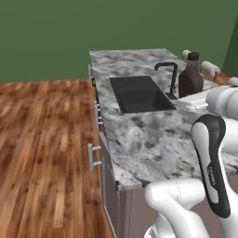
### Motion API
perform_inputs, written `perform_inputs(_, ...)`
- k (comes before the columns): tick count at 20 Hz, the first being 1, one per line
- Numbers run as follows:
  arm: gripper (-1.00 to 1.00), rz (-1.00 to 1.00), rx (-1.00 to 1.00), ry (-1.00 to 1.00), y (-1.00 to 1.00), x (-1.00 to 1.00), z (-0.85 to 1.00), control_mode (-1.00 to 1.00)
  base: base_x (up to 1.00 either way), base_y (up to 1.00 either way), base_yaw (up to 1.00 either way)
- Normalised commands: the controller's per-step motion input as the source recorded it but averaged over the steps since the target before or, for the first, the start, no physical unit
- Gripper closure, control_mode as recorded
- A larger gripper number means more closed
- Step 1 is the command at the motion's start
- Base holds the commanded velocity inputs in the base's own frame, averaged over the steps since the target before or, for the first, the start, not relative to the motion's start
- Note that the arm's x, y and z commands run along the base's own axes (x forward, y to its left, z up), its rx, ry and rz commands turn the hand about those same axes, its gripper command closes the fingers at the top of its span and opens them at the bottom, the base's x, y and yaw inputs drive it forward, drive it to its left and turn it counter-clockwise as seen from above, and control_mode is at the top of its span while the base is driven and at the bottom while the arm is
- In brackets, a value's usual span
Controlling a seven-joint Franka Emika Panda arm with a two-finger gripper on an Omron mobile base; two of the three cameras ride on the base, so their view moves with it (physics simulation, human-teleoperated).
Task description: Move the syrup bottle and shaker from the cabinet to the dining counter.
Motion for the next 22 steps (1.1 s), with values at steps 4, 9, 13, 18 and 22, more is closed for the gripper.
perform_inputs(4, 1.00, 0.00, 0.00, 0.00, 0.00, 0.00, 0.00, 1.00, 0.50, -0.01, 0.03)
perform_inputs(9, 1.00, 0.01, 0.00, 0.11, -0.01, 0.32, -0.07, -1.00, 0.08, 0.00, 0.00)
perform_inputs(13, 1.00, 0.11, 0.00, 0.09, -0.04, 0.48, -0.31, -1.00, 0.00, 0.00, 0.00)
perform_inputs(18, 1.00, 0.17, 0.07, 0.01, -0.12, 0.56, -0.37, -1.00, 0.00, 0.00, 0.00)
perform_inputs(22, 1.00, 0.25, 0.12, 0.00, -0.22, 0.48, -0.49, -1.00, 0.00, 0.00, 0.00)
